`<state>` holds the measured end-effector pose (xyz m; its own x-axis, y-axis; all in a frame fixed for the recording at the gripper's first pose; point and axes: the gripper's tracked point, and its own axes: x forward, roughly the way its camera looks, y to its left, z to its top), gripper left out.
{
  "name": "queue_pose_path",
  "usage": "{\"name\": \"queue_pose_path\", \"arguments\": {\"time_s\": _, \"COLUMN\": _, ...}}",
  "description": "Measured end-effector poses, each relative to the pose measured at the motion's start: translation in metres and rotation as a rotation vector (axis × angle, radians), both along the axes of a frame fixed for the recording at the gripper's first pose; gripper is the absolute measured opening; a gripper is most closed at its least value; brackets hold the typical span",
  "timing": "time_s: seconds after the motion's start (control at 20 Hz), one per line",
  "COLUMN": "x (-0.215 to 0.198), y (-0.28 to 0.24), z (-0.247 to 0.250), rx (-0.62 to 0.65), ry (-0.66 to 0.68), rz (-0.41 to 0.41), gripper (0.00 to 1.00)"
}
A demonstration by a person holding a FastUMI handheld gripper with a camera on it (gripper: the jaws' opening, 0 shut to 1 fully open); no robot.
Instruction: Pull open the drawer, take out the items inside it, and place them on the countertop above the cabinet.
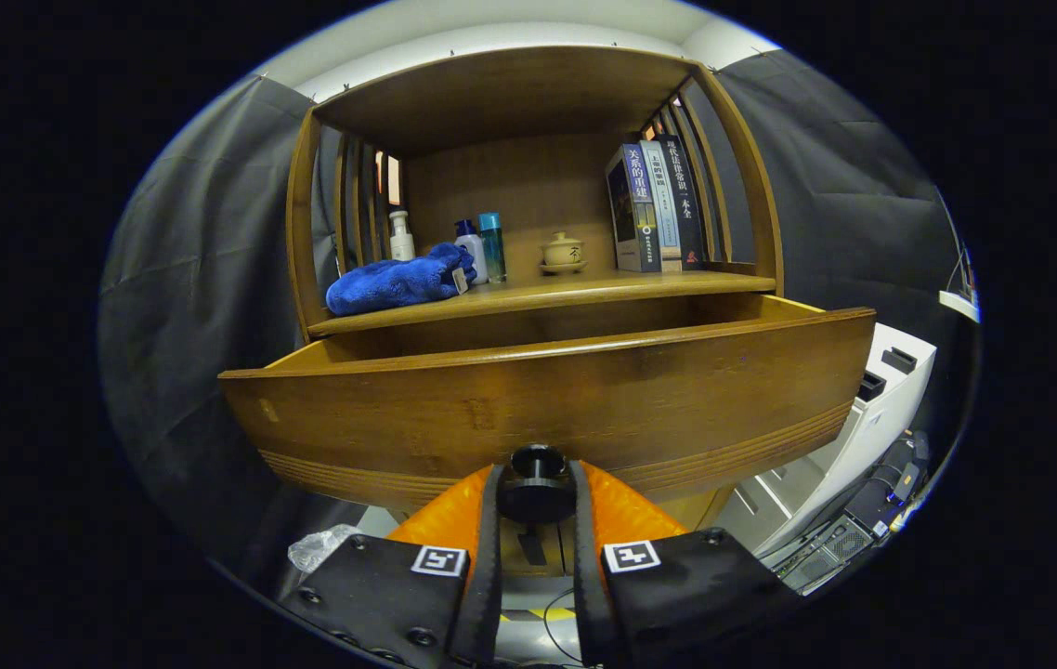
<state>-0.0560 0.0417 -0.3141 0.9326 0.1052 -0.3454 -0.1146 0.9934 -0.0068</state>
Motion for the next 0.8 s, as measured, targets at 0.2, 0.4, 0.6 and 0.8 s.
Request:
{"name": "queue_pose_path", "arguments": {"time_s": 0.2, "x": -0.013, "y": 0.002, "z": -0.001, "rx": -0.013, "ry": 0.023, "rz": -0.003, "gripper": 0.40}}
{"name": "queue_pose_path", "arguments": {"time_s": 0.4, "x": -0.028, "y": 0.003, "z": -0.002, "rx": -0.026, "ry": 0.051, "rz": 0.005, "gripper": 0.40}}
{"name": "queue_pose_path", "arguments": {"time_s": 0.6, "x": -0.036, "y": 0.004, "z": -0.002, "rx": -0.036, "ry": 0.059, "rz": 0.012, "gripper": 0.40}}
{"name": "queue_pose_path", "arguments": {"time_s": 0.8, "x": -0.036, "y": 0.005, "z": -0.004, "rx": -0.021, "ry": 0.068, "rz": 0.022, "gripper": 0.42}}
